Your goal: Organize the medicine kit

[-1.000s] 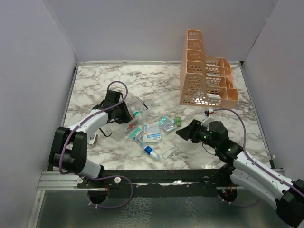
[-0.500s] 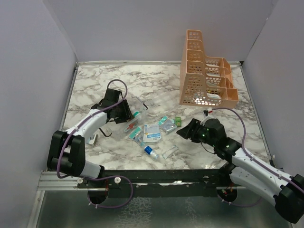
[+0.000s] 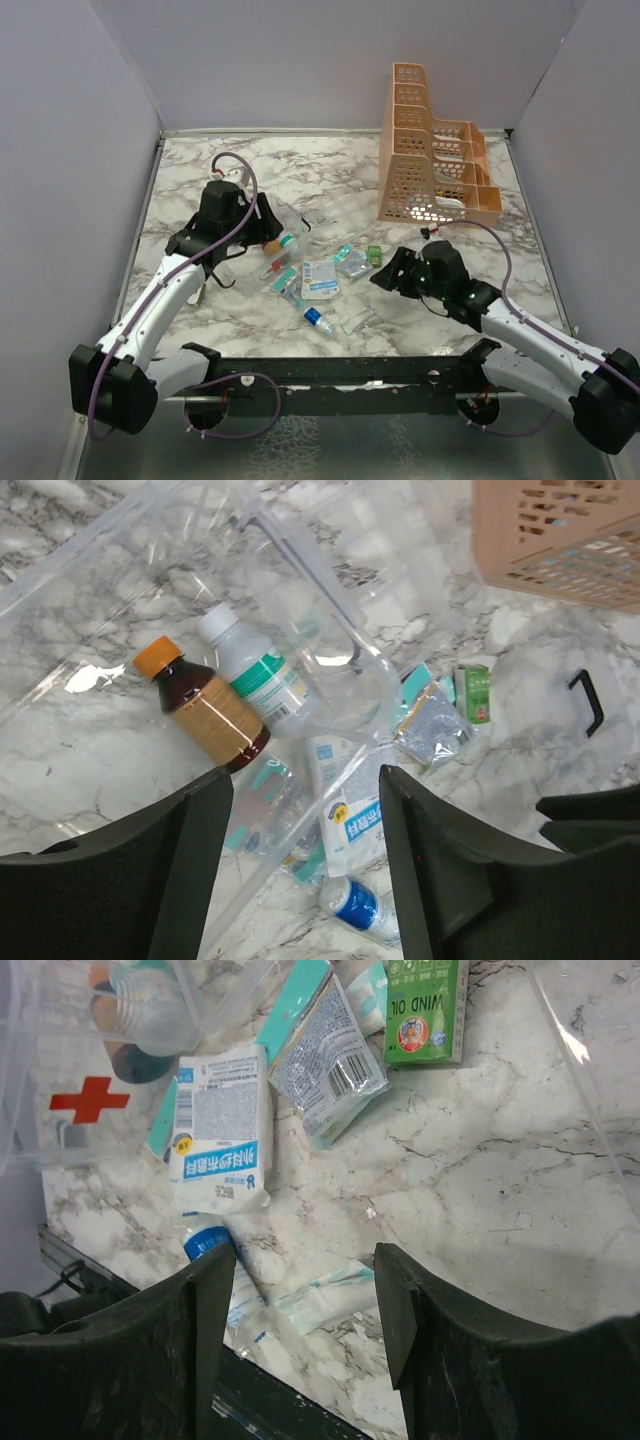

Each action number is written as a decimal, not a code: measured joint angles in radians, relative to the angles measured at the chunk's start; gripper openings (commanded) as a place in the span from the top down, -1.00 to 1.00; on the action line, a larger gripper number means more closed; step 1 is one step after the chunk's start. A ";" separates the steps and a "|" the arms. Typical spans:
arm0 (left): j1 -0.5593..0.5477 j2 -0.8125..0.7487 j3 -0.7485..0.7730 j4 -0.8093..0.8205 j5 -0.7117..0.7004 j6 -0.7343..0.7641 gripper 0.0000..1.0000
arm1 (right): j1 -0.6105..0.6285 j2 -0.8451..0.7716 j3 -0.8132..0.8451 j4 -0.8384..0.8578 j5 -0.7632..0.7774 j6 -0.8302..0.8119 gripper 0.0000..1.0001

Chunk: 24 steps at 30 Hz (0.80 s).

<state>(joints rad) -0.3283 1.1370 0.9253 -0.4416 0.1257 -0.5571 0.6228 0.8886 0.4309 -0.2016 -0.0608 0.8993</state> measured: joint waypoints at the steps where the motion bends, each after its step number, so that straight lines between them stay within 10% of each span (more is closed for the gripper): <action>1: -0.005 -0.022 0.000 0.002 0.000 0.004 -0.38 | 0.000 0.016 0.009 0.000 -0.010 -0.013 -0.16; 12: -0.021 -0.296 -0.037 0.030 0.016 0.072 -0.62 | 0.205 0.240 0.107 0.035 -0.097 -0.152 -0.19; 24: -0.021 -0.431 -0.037 0.043 0.036 0.074 -0.65 | 0.571 0.528 0.367 -0.066 0.151 -0.257 -0.15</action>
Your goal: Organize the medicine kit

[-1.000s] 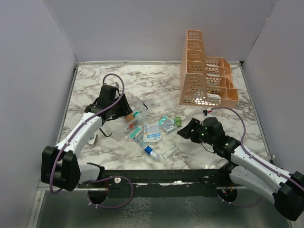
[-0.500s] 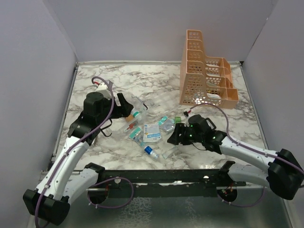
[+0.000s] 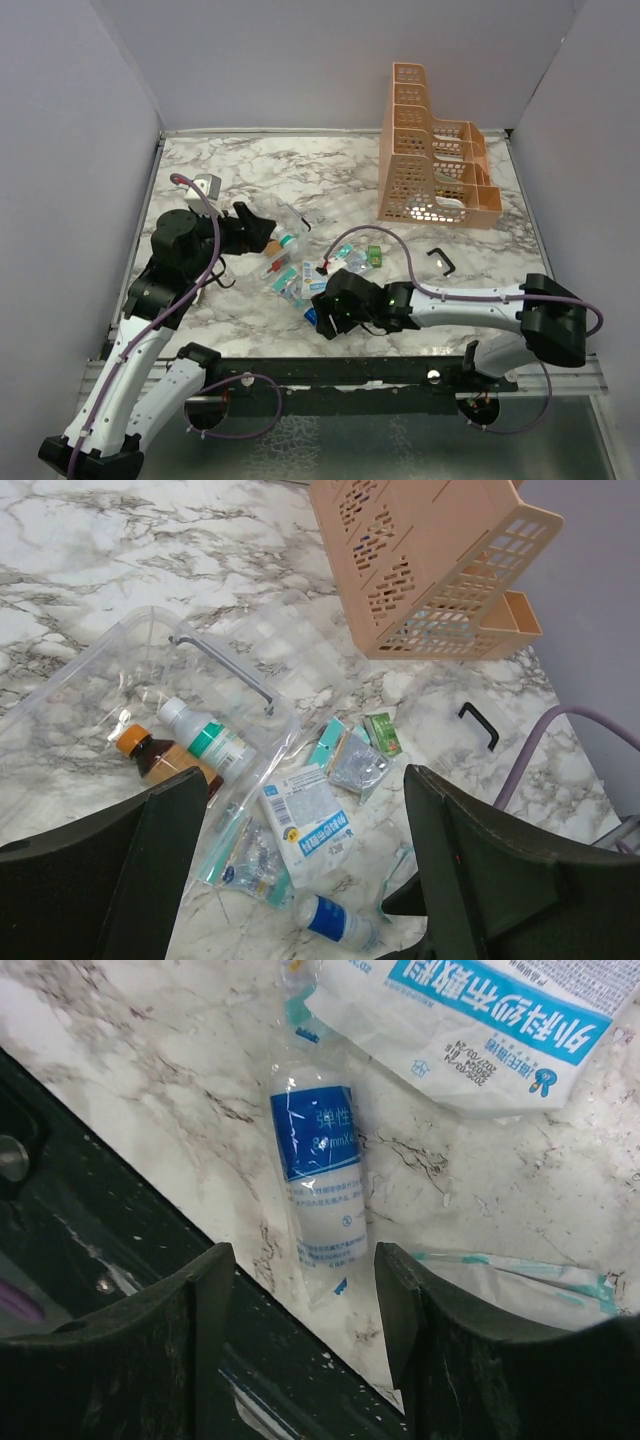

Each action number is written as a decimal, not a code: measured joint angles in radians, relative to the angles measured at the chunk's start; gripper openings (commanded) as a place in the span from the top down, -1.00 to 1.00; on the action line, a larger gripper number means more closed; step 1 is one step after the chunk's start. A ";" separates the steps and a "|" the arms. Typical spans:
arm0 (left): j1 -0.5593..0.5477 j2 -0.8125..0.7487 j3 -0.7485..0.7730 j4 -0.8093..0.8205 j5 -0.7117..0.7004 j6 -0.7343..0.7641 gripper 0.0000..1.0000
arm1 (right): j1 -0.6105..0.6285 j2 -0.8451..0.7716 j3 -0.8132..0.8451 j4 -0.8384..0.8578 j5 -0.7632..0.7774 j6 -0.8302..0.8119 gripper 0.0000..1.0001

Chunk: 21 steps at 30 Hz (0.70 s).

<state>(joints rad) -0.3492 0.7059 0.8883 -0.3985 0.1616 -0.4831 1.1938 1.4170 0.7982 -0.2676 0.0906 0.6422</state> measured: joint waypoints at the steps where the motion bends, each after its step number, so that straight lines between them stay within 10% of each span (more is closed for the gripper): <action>1: 0.000 0.000 0.000 -0.001 0.003 0.000 -0.65 | 0.015 0.017 0.009 -0.010 0.011 -0.008 -0.13; 21: 0.000 0.018 0.000 -0.045 0.014 -0.027 -0.73 | 0.075 0.196 0.080 -0.070 0.076 -0.060 0.55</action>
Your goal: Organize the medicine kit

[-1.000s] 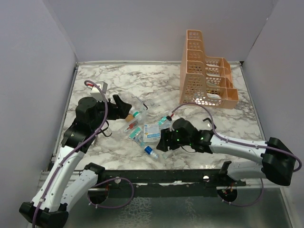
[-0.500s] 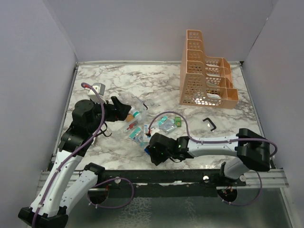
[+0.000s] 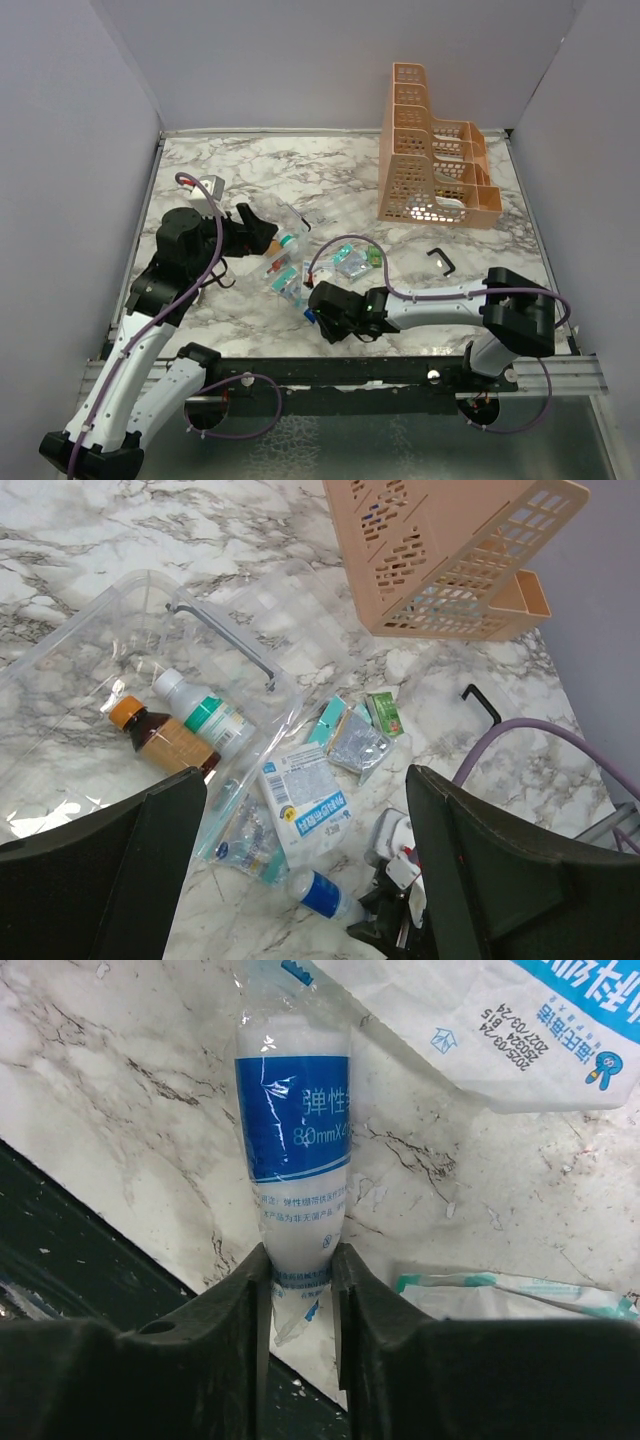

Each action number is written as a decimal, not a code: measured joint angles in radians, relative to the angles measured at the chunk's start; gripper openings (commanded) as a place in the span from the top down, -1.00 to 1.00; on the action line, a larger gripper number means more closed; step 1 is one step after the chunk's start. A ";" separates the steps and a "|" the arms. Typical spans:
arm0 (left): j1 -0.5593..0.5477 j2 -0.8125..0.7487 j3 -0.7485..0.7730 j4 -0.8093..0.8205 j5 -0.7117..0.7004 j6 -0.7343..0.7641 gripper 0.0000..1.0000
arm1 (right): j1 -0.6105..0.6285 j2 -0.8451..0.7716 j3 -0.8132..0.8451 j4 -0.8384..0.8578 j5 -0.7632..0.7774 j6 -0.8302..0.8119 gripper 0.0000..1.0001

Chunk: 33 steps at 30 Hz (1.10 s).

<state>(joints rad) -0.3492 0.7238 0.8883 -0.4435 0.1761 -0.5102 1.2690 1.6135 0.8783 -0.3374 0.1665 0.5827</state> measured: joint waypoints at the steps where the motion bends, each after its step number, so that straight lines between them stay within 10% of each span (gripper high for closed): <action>1: 0.000 0.003 0.000 0.000 0.000 -0.002 -0.76 | 0.000 -0.002 -0.004 0.006 0.006 0.002 0.57; 19: 0.000 0.014 -0.069 0.131 0.269 -0.021 -0.82 | 0.002 -0.630 -0.373 0.436 0.110 0.072 0.62; 33: 0.000 0.032 -0.167 0.294 0.505 -0.156 -0.52 | 0.002 -0.488 -0.220 0.639 0.315 0.189 0.62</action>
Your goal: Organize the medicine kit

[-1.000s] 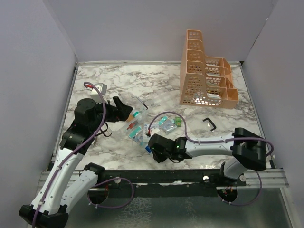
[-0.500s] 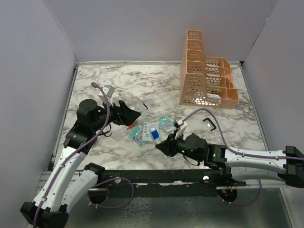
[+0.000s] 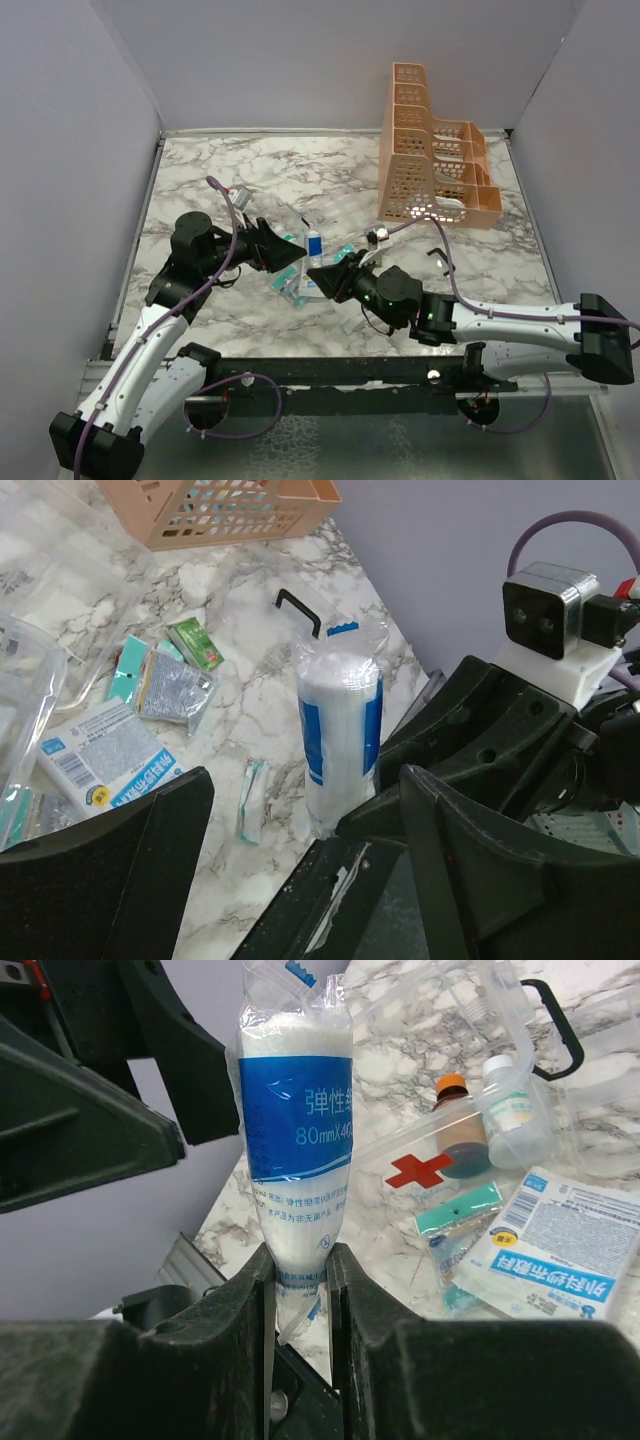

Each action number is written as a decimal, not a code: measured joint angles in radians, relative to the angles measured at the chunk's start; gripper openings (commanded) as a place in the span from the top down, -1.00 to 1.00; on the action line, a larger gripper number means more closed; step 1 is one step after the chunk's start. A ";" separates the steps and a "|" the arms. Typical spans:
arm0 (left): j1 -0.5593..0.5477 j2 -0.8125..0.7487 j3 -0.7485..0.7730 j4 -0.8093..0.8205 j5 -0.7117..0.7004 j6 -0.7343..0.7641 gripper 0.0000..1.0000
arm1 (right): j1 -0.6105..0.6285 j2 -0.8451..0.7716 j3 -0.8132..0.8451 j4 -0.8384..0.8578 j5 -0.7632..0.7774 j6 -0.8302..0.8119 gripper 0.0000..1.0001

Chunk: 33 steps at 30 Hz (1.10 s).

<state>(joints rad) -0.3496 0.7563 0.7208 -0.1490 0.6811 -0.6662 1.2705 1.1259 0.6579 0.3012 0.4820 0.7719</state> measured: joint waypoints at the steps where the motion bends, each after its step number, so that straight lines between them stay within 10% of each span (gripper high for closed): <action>1: 0.000 0.007 -0.005 0.006 0.000 -0.012 -0.48 | 0.000 0.019 0.008 0.011 0.000 0.003 0.62; 13: 0.000 0.037 -0.066 0.066 0.003 -0.099 -0.29 | 0.000 0.122 0.071 0.039 -0.024 0.032 0.63; 21: 0.000 0.029 -0.094 0.072 -0.021 -0.109 0.21 | 0.000 0.216 0.137 0.043 -0.066 0.052 0.62; 33: -0.004 0.020 -0.057 -0.013 -0.128 0.053 0.33 | 0.000 0.233 0.145 0.007 -0.089 0.076 -0.19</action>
<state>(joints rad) -0.3538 0.7765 0.6640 -0.1619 0.5533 -0.6136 1.2705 1.3594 0.8028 0.3084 0.3927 0.8478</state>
